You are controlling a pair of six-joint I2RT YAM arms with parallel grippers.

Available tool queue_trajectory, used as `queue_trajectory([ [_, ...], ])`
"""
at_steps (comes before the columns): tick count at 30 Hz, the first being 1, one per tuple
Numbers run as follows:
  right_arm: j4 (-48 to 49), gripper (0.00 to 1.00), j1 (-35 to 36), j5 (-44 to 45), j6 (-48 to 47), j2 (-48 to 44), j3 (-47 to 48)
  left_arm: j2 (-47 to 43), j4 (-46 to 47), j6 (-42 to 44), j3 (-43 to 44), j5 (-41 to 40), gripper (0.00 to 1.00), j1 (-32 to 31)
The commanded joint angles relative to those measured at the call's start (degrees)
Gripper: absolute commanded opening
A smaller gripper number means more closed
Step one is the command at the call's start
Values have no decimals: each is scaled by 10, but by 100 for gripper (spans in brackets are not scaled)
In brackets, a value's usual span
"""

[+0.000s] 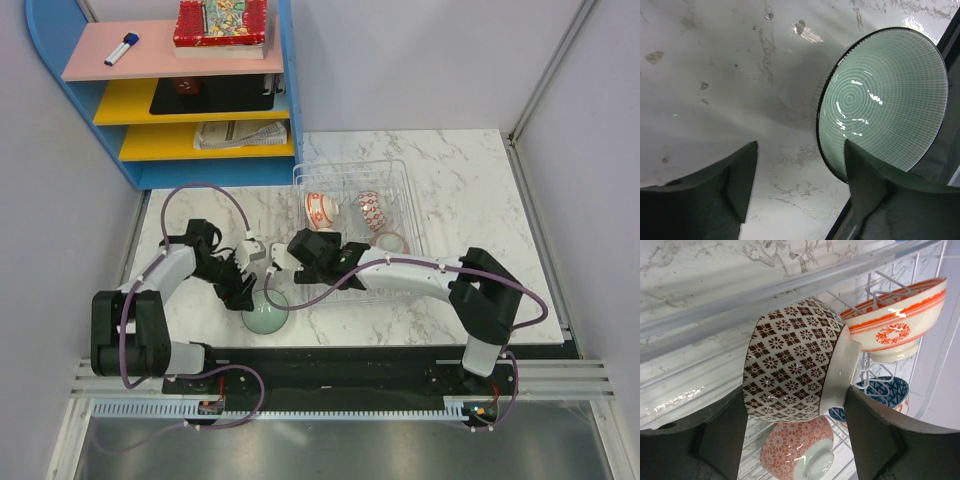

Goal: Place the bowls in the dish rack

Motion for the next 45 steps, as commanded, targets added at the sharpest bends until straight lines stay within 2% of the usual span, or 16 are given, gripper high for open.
queue_trajectory([
  [1, 82, 0, 5, 39, -28, 14, 2, 20, -15, 38, -8, -17, 67, -17],
  [3, 86, 0, 5, 38, -30, 20, -2, 25, -15, 39, -10, -20, 57, -18],
  [4, 87, 0, 4, 37, -32, 21, -5, 29, -14, 40, -10, -19, 49, -18],
  [9, 86, 2, 4, 32, -30, 23, -23, 38, -16, 43, -9, -15, 23, -21],
  [11, 78, 14, 5, 19, -25, 21, -27, 39, -16, 43, -5, -14, 8, -21],
  [12, 68, 29, 5, 14, -22, 18, -28, 38, -15, 41, -4, -15, 2, -21],
  [13, 63, 37, 5, 8, -18, 17, -29, 36, -16, 39, 1, -15, 2, -21],
  [17, 33, 52, 4, -28, -10, 2, -27, 13, -16, 29, 19, -12, 2, -21],
  [18, 19, 69, 5, -35, -10, -6, -26, 1, -16, 23, 23, -9, 2, -21],
  [20, 9, 84, 4, -54, -8, -16, -27, -12, -15, 13, 39, -7, 2, -21],
  [21, -3, 95, 5, -62, -10, -26, -27, -21, -16, 8, 45, -5, 2, -21],
  [22, -8, 98, 4, -71, -11, -30, -29, -25, -16, 3, 57, -3, 2, -21],
  [33, -30, 98, 5, -100, 2, -73, -28, -62, -13, -40, 109, 7, 2, -19],
  [37, -28, 98, 4, -71, 1, -98, -13, -90, -6, -66, 127, 29, 2, -19],
  [42, -31, 98, 4, -79, 22, -160, 6, -144, 11, -105, 176, 113, 2, -18],
  [45, -27, 98, -20, -132, 102, -201, 37, -162, 50, -137, 194, 167, 2, -18],
])
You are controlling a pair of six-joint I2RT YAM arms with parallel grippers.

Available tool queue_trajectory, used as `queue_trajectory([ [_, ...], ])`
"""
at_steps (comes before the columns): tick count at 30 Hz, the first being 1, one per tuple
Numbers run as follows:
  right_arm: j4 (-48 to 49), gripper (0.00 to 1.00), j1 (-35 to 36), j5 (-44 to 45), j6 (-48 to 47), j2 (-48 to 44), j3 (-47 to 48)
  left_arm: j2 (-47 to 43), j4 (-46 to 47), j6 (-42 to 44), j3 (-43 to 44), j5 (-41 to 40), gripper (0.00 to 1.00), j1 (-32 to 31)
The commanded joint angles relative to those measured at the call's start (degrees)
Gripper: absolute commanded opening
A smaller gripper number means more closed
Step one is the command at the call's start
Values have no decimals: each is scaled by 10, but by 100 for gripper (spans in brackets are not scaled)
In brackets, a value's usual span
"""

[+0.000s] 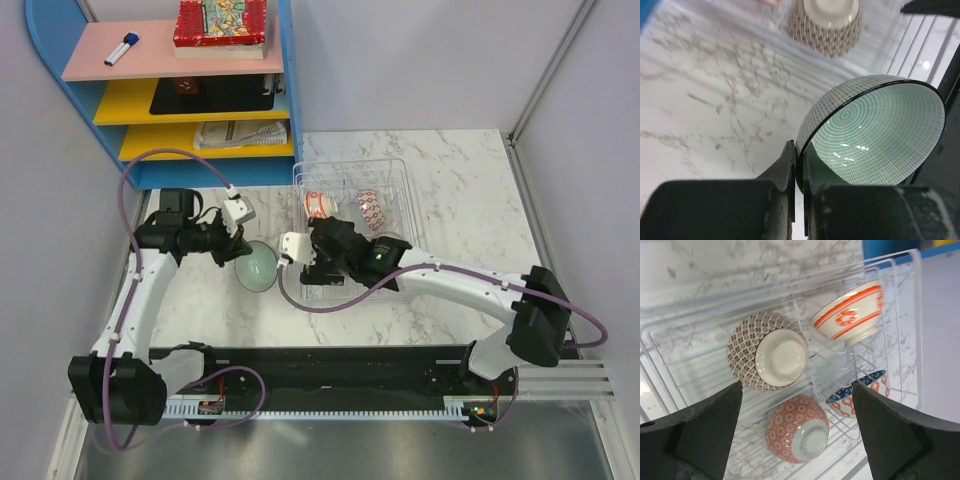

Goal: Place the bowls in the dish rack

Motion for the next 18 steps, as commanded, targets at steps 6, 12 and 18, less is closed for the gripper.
queue_trajectory([
  [6, 48, 97, -187, -287, 335, -127, 109, -19, 150, -135, 68, 138, 2, -4],
  [12, 92, 98, -296, -583, 500, -105, 80, -20, 287, -214, 36, 108, 2, -22],
  [18, 242, 97, -334, -717, 660, -71, 16, -14, 343, -256, 39, 51, 2, -74],
])
